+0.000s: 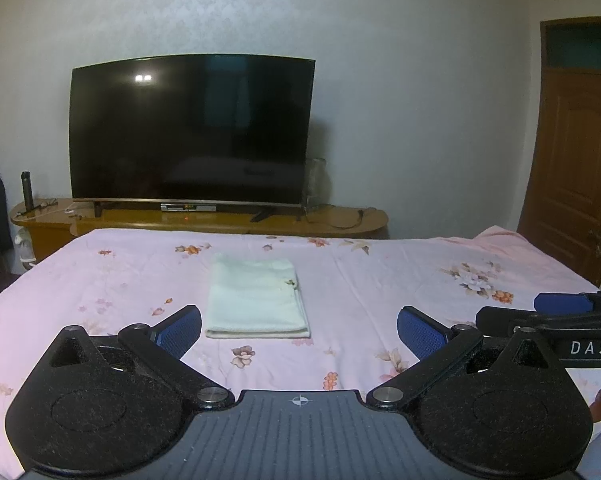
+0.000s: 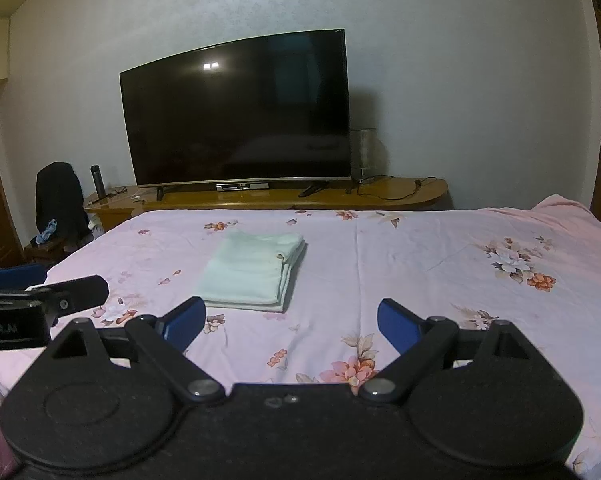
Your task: Fold small clothes
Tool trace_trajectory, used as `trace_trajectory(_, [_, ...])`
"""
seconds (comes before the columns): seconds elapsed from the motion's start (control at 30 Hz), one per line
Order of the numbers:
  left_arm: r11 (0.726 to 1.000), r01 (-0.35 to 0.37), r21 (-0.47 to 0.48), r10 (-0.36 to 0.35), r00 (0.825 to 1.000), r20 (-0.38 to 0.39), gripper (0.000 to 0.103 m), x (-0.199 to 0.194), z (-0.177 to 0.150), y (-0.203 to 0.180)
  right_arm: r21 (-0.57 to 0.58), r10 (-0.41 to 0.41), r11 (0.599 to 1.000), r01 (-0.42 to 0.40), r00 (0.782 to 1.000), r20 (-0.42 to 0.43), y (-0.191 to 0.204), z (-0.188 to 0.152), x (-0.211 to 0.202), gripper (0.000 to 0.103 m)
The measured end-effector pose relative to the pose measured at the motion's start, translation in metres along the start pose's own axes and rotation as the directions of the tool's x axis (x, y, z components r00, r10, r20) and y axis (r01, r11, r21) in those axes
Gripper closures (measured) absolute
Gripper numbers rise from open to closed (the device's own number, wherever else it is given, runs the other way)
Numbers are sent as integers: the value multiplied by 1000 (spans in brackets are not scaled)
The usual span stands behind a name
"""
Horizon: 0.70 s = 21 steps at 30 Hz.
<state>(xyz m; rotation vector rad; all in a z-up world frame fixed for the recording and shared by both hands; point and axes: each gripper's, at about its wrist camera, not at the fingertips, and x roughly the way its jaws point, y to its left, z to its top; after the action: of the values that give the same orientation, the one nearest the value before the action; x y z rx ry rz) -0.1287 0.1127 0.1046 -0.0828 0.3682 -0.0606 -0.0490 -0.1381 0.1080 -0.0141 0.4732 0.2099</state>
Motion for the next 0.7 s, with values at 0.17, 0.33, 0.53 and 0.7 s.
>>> trace_trajectory(0.17, [1000,2,1,-2,1000,-1,0,0,1,0,2,-1,1000,1,1000,-1,0,0,0,10])
trace_trajectory(0.33, [1000,2,1,-2,1000,-1,0,0,2,0,-1,-4,1000,4,1000,-2,1,0,0,10])
trace_trajectory(0.53, [1000,6,8,-6,1000,0,0,2,2,1,1,-4,1000,4,1000,-2,1,0,0,10])
trace_trajectory(0.7, [1000,11,9,-11,1000,2,0,4,2,4,0,-4,1000,4,1000,-2,0,1,0,10])
